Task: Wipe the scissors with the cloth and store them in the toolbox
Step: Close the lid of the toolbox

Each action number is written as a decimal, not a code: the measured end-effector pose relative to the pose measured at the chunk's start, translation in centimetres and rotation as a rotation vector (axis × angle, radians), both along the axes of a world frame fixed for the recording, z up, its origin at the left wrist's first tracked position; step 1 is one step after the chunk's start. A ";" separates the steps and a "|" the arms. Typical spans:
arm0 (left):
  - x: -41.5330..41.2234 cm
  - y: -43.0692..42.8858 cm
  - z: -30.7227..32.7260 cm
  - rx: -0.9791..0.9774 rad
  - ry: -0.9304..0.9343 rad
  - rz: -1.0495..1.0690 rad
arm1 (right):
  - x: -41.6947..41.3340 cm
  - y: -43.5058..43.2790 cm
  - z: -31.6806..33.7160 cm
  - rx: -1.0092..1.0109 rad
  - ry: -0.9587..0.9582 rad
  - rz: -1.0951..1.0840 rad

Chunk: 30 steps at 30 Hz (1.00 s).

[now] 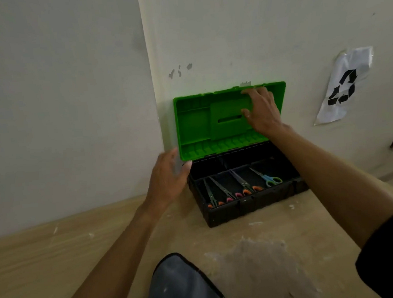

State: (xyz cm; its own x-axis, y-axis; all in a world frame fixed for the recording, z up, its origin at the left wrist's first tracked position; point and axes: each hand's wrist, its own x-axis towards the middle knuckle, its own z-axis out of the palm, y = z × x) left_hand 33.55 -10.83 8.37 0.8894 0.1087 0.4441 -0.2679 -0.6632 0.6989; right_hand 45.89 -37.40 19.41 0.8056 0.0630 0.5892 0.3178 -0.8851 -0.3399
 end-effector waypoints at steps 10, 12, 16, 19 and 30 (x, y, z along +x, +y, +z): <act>5.7 -3.6 5.3 -0.246 -0.059 -0.021 | 4.6 -3.2 2.5 -0.123 0.146 0.055; 5.8 -3.6 5.0 -0.291 -0.104 -0.013 | 4.7 -3.8 2.6 -0.098 0.103 0.102; 5.5 -3.5 4.5 -0.381 -0.265 0.065 | 4.1 -5.0 2.3 -0.016 -0.054 0.096; 4.6 -3.4 4.3 -0.369 -0.423 0.106 | 2.5 -6.6 1.5 0.085 -0.171 0.104; -1.9 -4.2 1.0 -0.106 -0.477 -0.004 | -6.8 -9.5 -6.6 0.166 -0.403 0.112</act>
State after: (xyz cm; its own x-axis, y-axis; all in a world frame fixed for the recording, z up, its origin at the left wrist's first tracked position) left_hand 31.61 -15.02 9.36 0.5899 0.1724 0.7888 -0.5768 -0.5937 0.5611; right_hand 39.06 -46.93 12.78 0.5031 0.0148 0.8641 0.5445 -0.7819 -0.3036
